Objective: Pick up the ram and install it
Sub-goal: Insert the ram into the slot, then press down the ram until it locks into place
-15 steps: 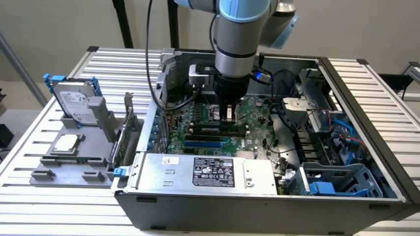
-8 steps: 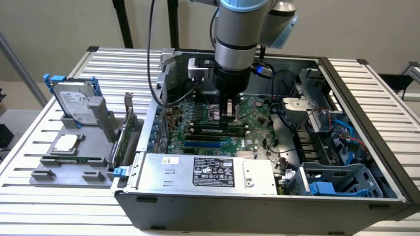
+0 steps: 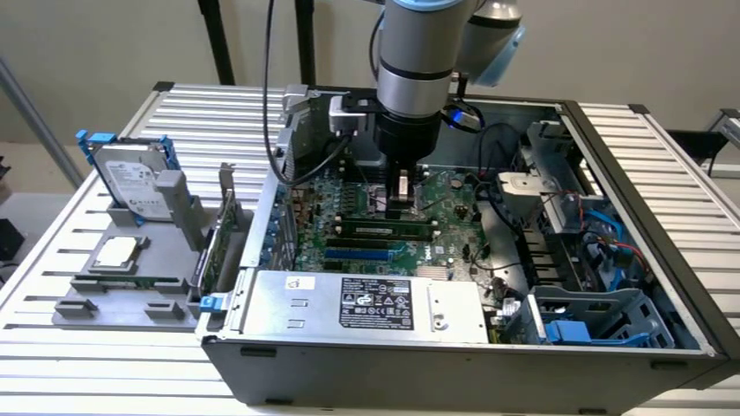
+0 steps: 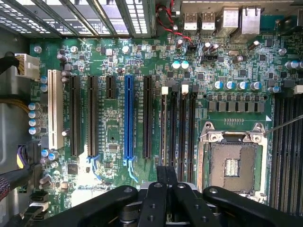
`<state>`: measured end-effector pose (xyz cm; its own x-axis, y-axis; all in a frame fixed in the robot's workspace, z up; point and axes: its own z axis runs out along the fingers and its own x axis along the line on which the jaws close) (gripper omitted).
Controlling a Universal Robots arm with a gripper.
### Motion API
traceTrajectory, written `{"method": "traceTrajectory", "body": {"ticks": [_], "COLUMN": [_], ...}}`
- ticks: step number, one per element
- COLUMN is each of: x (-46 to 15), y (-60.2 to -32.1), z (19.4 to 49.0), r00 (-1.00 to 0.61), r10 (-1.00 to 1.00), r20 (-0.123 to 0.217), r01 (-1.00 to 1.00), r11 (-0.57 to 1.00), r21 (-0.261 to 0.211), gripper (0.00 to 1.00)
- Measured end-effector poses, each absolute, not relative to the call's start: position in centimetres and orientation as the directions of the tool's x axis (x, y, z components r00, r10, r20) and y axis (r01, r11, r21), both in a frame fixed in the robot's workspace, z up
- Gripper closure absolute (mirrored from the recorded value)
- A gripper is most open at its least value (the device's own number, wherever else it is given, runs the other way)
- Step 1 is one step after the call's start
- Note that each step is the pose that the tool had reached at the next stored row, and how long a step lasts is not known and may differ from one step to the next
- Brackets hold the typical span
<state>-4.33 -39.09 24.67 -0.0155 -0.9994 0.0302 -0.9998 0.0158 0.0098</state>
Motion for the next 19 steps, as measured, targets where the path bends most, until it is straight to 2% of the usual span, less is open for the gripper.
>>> {"method": "traceTrajectory", "body": {"ticks": [13,19], "x": [-4.33,-4.35], "y": [-39.09,-39.09], "z": [24.67,23.75], "r00": [-0.016,-0.015], "r10": [-0.999,-0.999], "r20": [0.030,0.031], "r01": [-1.000,-1.000], "r11": [0.016,0.016], "r21": [0.010,0.010], "gripper": [0.89,0.89]}}
